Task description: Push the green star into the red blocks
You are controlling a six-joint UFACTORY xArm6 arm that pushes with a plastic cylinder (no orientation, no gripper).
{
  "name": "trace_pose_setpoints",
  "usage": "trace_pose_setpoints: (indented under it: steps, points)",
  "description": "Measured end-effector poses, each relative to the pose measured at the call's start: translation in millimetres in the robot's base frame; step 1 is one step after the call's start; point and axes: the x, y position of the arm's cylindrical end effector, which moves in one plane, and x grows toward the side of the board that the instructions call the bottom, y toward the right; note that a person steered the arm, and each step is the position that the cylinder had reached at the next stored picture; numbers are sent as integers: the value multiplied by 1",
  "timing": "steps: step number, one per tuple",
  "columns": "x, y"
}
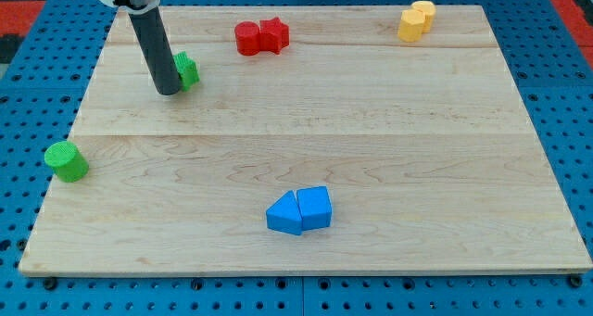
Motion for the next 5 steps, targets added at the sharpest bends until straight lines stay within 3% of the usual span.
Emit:
trace_pose_setpoints:
  steps: [1, 2, 3, 5]
  points:
    - [-17, -43]
    - [-34, -17]
    - [-34, 58]
    - [13, 85]
